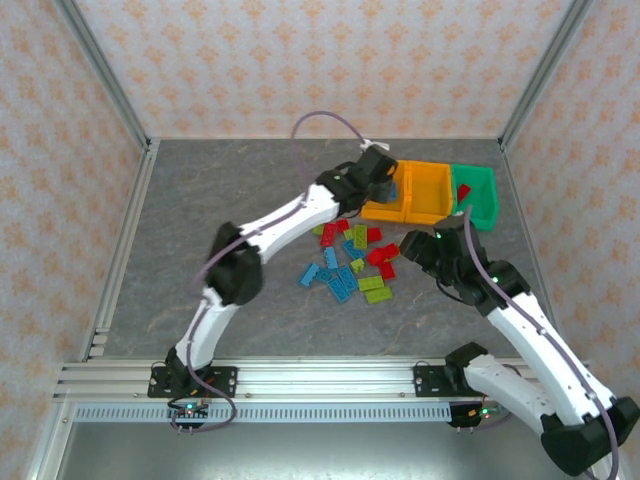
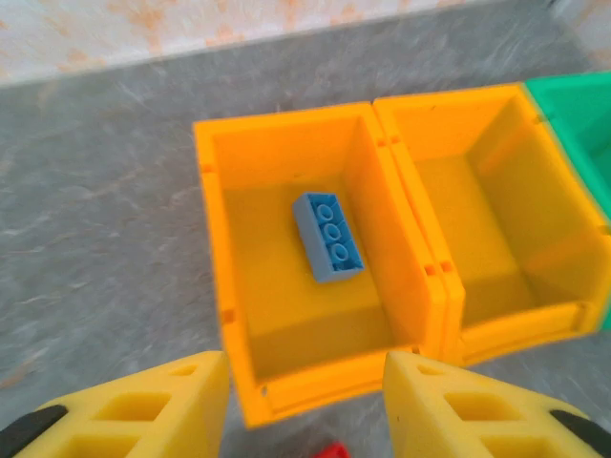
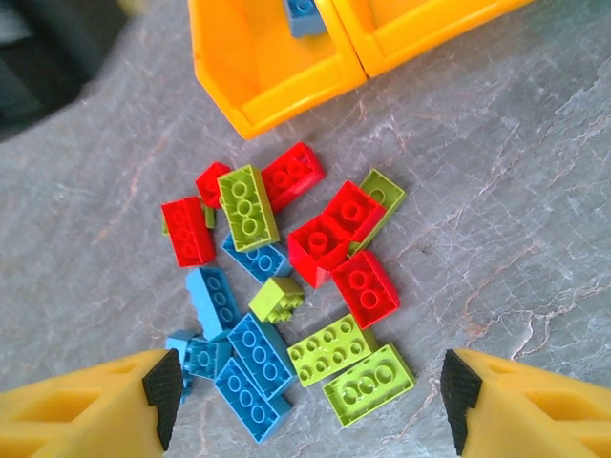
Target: Sort the legos into containers by color
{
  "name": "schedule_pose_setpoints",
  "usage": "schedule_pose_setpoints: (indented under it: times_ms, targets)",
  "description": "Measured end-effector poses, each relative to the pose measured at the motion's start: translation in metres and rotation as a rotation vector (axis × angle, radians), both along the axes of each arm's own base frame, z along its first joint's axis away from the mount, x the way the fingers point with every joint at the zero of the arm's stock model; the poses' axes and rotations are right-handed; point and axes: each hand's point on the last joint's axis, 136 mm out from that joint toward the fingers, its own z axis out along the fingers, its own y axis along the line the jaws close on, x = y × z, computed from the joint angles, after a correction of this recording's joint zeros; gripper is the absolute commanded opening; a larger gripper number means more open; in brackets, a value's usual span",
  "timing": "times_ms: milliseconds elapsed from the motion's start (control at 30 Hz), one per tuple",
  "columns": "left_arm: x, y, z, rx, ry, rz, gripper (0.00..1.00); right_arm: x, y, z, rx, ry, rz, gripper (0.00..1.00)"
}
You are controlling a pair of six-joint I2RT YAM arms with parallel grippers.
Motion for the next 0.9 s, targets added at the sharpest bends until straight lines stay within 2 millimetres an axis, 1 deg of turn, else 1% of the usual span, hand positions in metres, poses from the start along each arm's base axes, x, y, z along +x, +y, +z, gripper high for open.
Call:
schedule_pose_setpoints:
  times_ms: [33,100,133,200,267,300,333,367,433,500,567,667,733,767,833,900]
  targets:
    - [-0.011,0.010,0.012,-0.013,-0.010,-0.002,0.46,0.003,0.004,-0.006,-0.008,0.022,0.013,0.74]
    - [-0.043,0.039,0.046,-0.065,-0.058,-0.003,0.46,0.011,0.015,-0.021,-0.036,0.078,0.053,0.73]
    - [-0.056,0.051,0.059,-0.086,-0.081,-0.004,0.46,0.014,0.020,-0.028,-0.049,0.102,0.071,0.74]
    - [-0.089,0.083,0.088,-0.144,-0.146,-0.003,0.45,0.023,0.035,-0.041,-0.088,0.153,0.126,0.74]
    - [-0.116,0.107,0.099,-0.171,-0.189,-0.002,0.44,0.035,0.048,-0.049,-0.125,0.184,0.172,0.74]
    - [-0.130,0.117,0.098,-0.174,-0.200,-0.013,0.45,0.044,0.055,-0.052,-0.147,0.193,0.194,0.74]
    - [-0.141,0.126,0.094,-0.167,-0.200,-0.025,0.47,0.052,0.061,-0.056,-0.164,0.199,0.213,0.74]
    - [-0.155,0.133,0.085,-0.152,-0.192,-0.052,0.52,0.061,0.067,-0.061,-0.185,0.205,0.233,0.73]
    - [-0.173,0.142,0.065,-0.114,-0.161,-0.101,0.60,0.077,0.077,-0.071,-0.217,0.219,0.262,0.74]
    - [-0.191,0.151,0.041,-0.063,-0.117,-0.149,0.62,0.092,0.085,-0.084,-0.249,0.242,0.281,0.74]
    - [-0.205,0.161,0.023,-0.032,-0.091,-0.170,0.63,0.103,0.091,-0.097,-0.268,0.263,0.293,0.74]
    - [-0.220,0.177,0.003,0.003,-0.071,-0.176,0.68,0.114,0.099,-0.115,-0.277,0.290,0.309,0.73]
    - [-0.225,0.183,-0.005,0.016,-0.067,-0.176,0.73,0.115,0.103,-0.126,-0.276,0.310,0.323,0.69]
    - [-0.227,0.186,-0.009,0.024,-0.065,-0.177,0.76,0.116,0.104,-0.130,-0.277,0.319,0.330,0.66]
    - [-0.229,0.189,-0.016,0.037,-0.061,-0.176,0.80,0.118,0.107,-0.136,-0.277,0.329,0.338,0.57]
    - [-0.230,0.192,-0.023,0.051,-0.052,-0.174,0.82,0.119,0.108,-0.140,-0.280,0.335,0.345,0.49]
